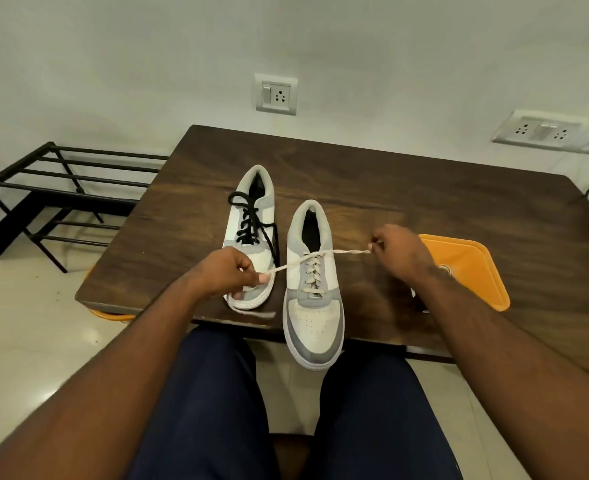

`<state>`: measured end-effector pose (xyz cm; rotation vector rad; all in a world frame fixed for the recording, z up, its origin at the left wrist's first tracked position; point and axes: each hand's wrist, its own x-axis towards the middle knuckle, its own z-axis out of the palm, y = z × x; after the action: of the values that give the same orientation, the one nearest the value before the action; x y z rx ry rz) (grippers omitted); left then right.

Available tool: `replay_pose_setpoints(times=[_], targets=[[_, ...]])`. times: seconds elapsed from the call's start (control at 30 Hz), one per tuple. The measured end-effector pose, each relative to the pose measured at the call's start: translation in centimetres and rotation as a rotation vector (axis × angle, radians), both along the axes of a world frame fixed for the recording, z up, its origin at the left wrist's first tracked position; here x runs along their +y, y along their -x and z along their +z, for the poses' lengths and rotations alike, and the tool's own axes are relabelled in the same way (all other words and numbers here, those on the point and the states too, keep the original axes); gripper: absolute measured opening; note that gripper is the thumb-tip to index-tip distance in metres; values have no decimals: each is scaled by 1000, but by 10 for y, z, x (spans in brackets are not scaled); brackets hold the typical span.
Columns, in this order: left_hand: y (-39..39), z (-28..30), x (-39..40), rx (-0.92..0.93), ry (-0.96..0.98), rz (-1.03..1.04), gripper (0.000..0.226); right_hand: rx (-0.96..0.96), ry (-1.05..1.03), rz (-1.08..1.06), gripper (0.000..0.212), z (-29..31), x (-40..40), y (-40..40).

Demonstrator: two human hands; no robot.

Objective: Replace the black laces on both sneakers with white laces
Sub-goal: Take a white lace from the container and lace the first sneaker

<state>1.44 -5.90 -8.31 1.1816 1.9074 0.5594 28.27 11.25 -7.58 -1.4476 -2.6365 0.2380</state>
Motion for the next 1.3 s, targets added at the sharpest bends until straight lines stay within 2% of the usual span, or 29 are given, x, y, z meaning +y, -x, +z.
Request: replay_pose_setpoints(times=[0.07,0.13,0.17,0.27,0.4,0.47,0.53,0.63,0.67,0.77,0.83,0.87,0.93,1.0,1.07,1.2,1.3], targets=[[-4,2,1,221,0,-19,36,-97,-57,21,23,-8,-11,5],[-20,8,3,397,-162,52,34,63,-29,51,27,-10,-24,17],[-30,11,5,402,-252,82,31,213,35,72,26,-11,-31,24],[-56,4,15,193,-358,110,18,543,220,94,17,-16,-51,43],[-79,-13,22,55,-396,229,11,709,211,74,15,-25,-66,53],[-85,-16,24,3,-408,258,8,710,218,64,12,-27,-67,54],[-84,-16,25,-11,-431,263,8,667,139,104,10,-27,-68,52],[-67,-16,26,146,-414,176,11,372,-135,203,15,-25,-62,39],[-60,-17,25,216,-399,130,11,262,-169,200,17,-25,-60,35],[-48,-15,26,421,-392,8,15,140,-124,151,20,-27,-60,32],[-44,-10,29,455,-318,-45,24,134,-68,113,21,-26,-62,37],[-41,-5,29,374,-255,-59,28,136,-40,90,21,-24,-62,39],[-34,5,24,5,-194,-52,30,211,81,-8,18,-20,-60,42],[-29,14,17,-342,-244,-11,26,560,456,-195,15,-11,-63,44],[-32,18,16,-529,-319,35,23,907,822,-313,17,0,-67,46],[-55,15,25,-800,-469,192,23,1196,1008,-304,13,13,-75,55],[-70,10,31,-986,-560,327,22,1313,974,-319,13,15,-76,65]])
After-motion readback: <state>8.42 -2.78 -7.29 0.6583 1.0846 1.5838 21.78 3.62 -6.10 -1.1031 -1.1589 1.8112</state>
